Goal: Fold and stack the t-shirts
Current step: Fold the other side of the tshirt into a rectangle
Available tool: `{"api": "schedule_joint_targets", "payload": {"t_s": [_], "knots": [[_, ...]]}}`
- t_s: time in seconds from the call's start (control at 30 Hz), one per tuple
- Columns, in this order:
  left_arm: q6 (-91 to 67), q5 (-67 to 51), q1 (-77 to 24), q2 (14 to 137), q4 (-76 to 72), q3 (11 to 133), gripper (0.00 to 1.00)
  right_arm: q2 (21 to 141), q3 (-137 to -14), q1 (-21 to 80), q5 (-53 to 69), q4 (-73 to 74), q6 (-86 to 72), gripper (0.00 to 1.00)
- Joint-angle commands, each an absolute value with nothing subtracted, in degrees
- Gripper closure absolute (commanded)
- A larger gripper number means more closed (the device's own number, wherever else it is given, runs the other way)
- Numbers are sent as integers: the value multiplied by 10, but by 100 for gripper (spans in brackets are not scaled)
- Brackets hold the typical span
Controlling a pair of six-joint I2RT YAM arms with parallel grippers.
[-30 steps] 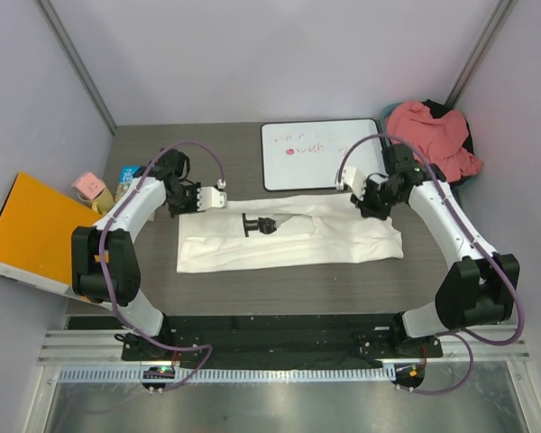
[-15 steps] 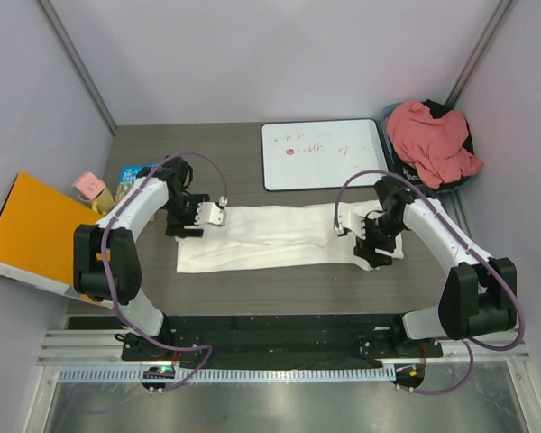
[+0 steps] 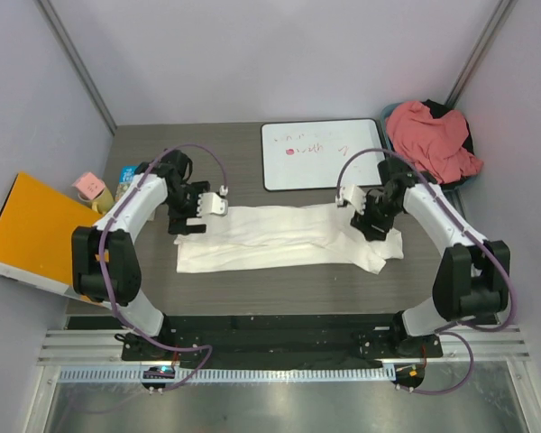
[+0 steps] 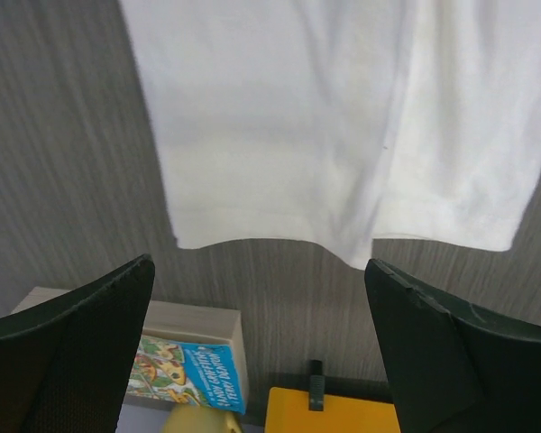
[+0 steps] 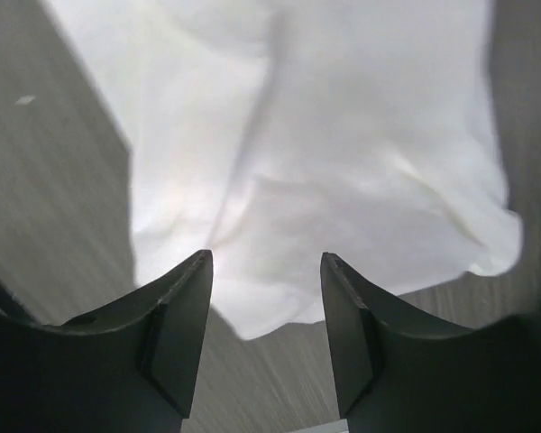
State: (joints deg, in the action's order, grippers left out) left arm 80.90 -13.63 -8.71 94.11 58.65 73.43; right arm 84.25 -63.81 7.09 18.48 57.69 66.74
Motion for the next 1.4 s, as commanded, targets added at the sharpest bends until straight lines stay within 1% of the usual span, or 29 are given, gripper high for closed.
{"api": "schedule_joint_targets", "payload": {"t_s": [0.0, 0.03, 0.07, 0.1, 0.17, 0.2, 0.23, 0.27, 0.3, 0.33, 0.37, 0.43, 0.47, 0.5, 0.53, 0.57, 0.6, 0.63, 0.7, 0.77, 0.83, 0.87, 0.9, 0.97, 1.0, 1.1, 1.17, 1.23, 1.37], "knots": [[766, -149, -85, 961, 528, 772, 1, 932, -730, 39, 201, 453, 537, 47], [765, -148, -86, 966, 518, 771, 2, 949, -744, 35, 201, 446, 527, 58], [765, -140, -86, 969, 507, 768, 2, 964, -757, 32, 200, 435, 518, 65], [766, -138, -86, 973, 498, 760, 3, 982, -784, 26, 201, 433, 502, 79], [769, -137, -87, 987, 484, 758, 12, 1022, -815, 21, 203, 428, 495, 91], [769, -137, -87, 994, 488, 762, 20, 1033, -822, 20, 200, 427, 493, 98], [768, -138, -88, 1009, 490, 766, 47, 1049, -828, 20, 199, 425, 494, 99], [767, -139, -89, 1016, 497, 772, 63, 1054, -837, 20, 199, 423, 494, 99], [765, -143, -90, 1021, 501, 783, 75, 1058, -840, 20, 197, 421, 498, 99], [764, -146, -90, 1033, 504, 787, 91, 1062, -842, 20, 196, 419, 501, 99], [764, -149, -91, 1037, 509, 792, 95, 1067, -845, 20, 194, 418, 504, 99], [766, -152, -94, 1046, 509, 803, 92, 1073, -849, 20, 185, 420, 511, 91], [771, -151, -97, 1055, 511, 810, 89, 1074, -850, 20, 180, 424, 518, 83], [773, -149, -98, 1060, 514, 814, 84, 1071, -849, 20, 176, 425, 526, 67], [775, -145, -100, 1064, 517, 819, 73, 1070, -848, 20, 169, 428, 547, 61], [774, -145, -101, 1071, 519, 829, 66, 1059, -843, 19, 167, 427, 556, 55], [775, -146, -102, 1073, 522, 832, 61, 1055, -839, 18, 167, 428, 567, 46], [774, -148, -103, 1077, 523, 836, 59, 1050, -837, 18, 165, 434, 593, 43], [777, -149, -105, 1085, 526, 844, 55, 1047, -828, 18, 162, 445, 617, 40], [780, -145, -107, 1092, 532, 850, 55, 1053, -821, 18, 148, 448, 635, 40], [787, -142, -111, 1105, 539, 855, 52, 1070, -822, 16, 140, 454, 643, 40], [788, -139, -112, 1109, 541, 860, 50, 1077, -825, 14, 137, 455, 651, 39], [790, -140, -112, 1115, 542, 864, 44, 1083, -829, 13, 136, 458, 656, 38], [792, -139, -116, 1124, 549, 876, 41, 1100, -840, 13, 134, 465, 666, 37], [791, -137, -116, 1134, 552, 881, 37, 1115, -846, 13, 133, 468, 670, 37], [792, -127, -120, 1156, 562, 894, 32, 1140, -870, 13, 128, 472, 681, 37], [795, -116, -125, 1165, 555, 893, 32, 1165, -891, 14, 128, 471, 682, 37], [797, -106, -128, 1179, 548, 889, 35, 1189, -915, 13, 127, 473, 682, 39], [795, -87, -140, 1199, 541, 887, 49, 1220, -954, 15, 128, 475, 681, 50]]}}
